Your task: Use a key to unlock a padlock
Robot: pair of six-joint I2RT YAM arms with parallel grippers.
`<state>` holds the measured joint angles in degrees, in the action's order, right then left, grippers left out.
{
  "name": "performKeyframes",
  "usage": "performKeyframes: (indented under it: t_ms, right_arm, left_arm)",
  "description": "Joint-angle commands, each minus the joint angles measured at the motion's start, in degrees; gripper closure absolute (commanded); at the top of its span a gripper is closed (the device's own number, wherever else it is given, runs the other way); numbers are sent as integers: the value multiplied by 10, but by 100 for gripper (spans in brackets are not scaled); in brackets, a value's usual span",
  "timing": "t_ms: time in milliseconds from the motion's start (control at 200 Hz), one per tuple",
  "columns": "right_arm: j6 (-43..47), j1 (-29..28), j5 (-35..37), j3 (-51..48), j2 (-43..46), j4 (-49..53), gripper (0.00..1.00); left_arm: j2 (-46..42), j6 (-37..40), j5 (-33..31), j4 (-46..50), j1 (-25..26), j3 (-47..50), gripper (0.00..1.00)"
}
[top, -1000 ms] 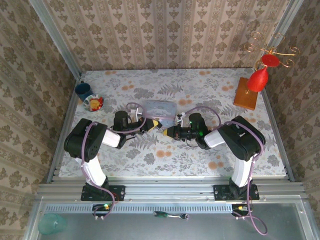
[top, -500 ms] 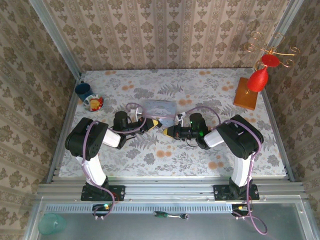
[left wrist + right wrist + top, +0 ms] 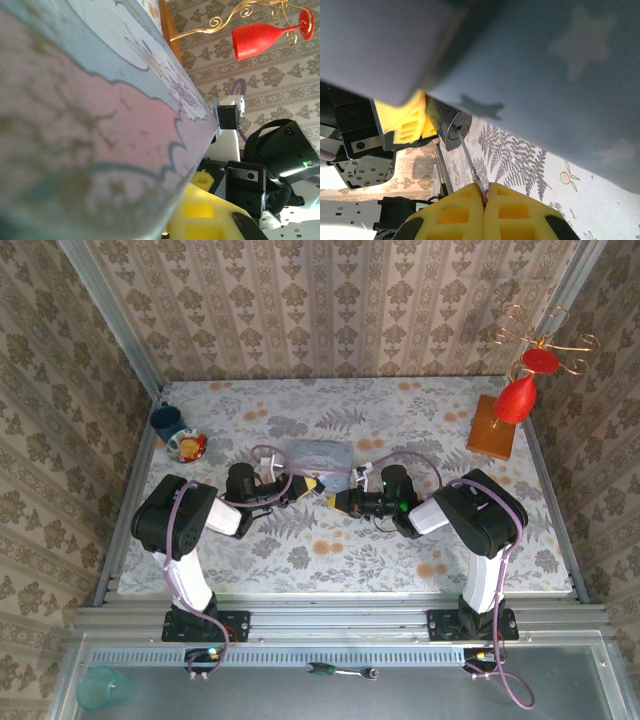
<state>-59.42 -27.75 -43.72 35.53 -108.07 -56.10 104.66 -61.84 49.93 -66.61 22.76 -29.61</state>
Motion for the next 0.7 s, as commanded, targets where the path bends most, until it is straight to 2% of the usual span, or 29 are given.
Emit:
performKeyframes:
  t_ms: [0,345,695]
  right_arm:
    - [-14,8,1,8,9,-16,97]
    - [-20,17,0,10,11,-10,95]
    - [-52,21,-13,17,-6,-46,96]
  left_arm:
    - [1,-12,56,-63,6,6,98]
    - [-2,-9,60,-63,12,4,98]
    - [-6,-3,67,-65,24,-2,98]
